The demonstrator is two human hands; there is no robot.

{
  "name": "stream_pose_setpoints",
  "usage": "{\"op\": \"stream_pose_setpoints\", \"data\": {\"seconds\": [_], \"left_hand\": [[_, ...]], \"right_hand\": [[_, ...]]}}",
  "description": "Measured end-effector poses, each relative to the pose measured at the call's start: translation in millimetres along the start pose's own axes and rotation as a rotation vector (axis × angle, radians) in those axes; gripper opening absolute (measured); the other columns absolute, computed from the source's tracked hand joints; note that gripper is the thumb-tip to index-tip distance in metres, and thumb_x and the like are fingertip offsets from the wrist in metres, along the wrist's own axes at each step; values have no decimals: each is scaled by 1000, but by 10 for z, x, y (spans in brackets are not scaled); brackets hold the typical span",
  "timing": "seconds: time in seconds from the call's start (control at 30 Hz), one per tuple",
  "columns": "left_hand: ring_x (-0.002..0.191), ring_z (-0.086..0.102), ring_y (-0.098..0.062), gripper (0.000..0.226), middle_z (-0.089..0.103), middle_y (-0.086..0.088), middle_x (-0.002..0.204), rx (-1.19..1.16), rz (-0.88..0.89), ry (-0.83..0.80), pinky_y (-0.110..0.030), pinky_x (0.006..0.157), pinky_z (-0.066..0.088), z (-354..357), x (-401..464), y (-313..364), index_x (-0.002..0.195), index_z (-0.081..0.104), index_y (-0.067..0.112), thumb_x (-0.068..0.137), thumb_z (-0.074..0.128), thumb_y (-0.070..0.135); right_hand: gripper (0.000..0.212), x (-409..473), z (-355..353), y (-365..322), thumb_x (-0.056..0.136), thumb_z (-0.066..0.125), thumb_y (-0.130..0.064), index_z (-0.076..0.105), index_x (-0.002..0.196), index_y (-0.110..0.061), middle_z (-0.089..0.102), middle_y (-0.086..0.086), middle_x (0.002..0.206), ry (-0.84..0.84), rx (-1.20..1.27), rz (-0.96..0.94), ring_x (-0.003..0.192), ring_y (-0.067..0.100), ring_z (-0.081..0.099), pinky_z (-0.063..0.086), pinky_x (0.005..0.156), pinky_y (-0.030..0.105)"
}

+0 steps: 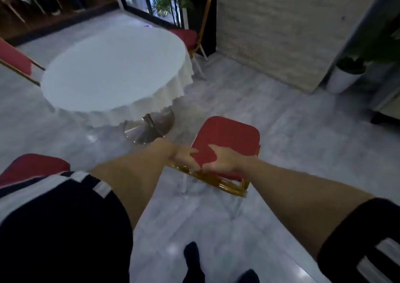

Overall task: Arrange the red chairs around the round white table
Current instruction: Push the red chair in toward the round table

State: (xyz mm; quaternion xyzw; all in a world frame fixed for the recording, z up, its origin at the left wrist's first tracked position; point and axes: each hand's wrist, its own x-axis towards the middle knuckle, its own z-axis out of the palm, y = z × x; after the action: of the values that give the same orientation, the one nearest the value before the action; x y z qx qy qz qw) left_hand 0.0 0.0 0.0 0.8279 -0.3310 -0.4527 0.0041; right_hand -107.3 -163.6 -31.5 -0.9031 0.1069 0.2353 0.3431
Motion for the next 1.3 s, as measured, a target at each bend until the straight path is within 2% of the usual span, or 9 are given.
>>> {"op": "stream_pose_setpoints", "data": {"seconds": [0.1,0.23,0.33,0.53,0.67,0.8,0.87,1.17,1.3], "left_hand": [[94,56,-14,48,62,4,111,112,72,-2,-16,72,42,226,-71,-80,134,62,20,89,74,33],[87,59,-18,38,64,10,93,256,99,163,-33,79,50,365,16,-293,125,67,35,88,71,25],[85,61,-18,39,54,19,78,261,156,156,-31,80,51,313,66,-420,123,70,38,89,66,20],[97,68,-23,41,73,5,103,324,202,198,-35,86,49,322,145,-533,128,68,43,91,56,30],[90,69,-26,39,73,4,93,335,159,224,-37,83,55,365,156,-537,117,72,40,84,53,34],[87,68,-27,13,57,7,73,323,99,218,-40,84,59,434,104,-463,79,64,34,88,57,29],[87,67,-27,21,56,6,73,291,78,234,-41,85,58,490,111,-440,69,53,36,88,58,28],[92,68,-27,16,67,2,86,126,-93,320,-41,89,56,792,107,63,70,53,31,85,57,29],[101,65,-28,12,68,-2,97,27,-193,371,-34,81,44,1005,139,625,80,56,28,91,55,25]], "right_hand": [[83,-92,386,-2,84,85,-51,48,152,-20,60,6,143,-121,66,-60,121,27,59,50,101,41],[71,-36,658,35,81,86,-51,57,141,-28,68,2,122,2,1,-36,104,25,66,55,91,42],[62,-11,684,-33,81,81,-43,60,139,-33,70,3,120,24,-60,61,102,28,66,55,89,41],[61,42,790,-61,88,63,-33,55,145,-52,71,3,119,122,-169,148,104,35,68,57,93,45],[58,53,785,-32,93,62,-29,55,146,-52,70,4,119,103,-199,145,101,32,65,56,92,42],[54,37,791,-10,93,61,-30,59,144,-47,70,3,116,79,-226,137,98,31,65,54,88,40],[55,40,770,30,90,61,-32,60,142,-48,72,2,114,50,-244,119,98,31,67,56,88,41],[62,21,473,525,81,58,-35,62,142,-43,72,3,110,-55,-368,-35,96,30,67,58,89,43],[63,-56,157,922,84,60,-28,60,140,-55,74,3,114,-112,-451,-168,101,34,69,55,85,40]]}}
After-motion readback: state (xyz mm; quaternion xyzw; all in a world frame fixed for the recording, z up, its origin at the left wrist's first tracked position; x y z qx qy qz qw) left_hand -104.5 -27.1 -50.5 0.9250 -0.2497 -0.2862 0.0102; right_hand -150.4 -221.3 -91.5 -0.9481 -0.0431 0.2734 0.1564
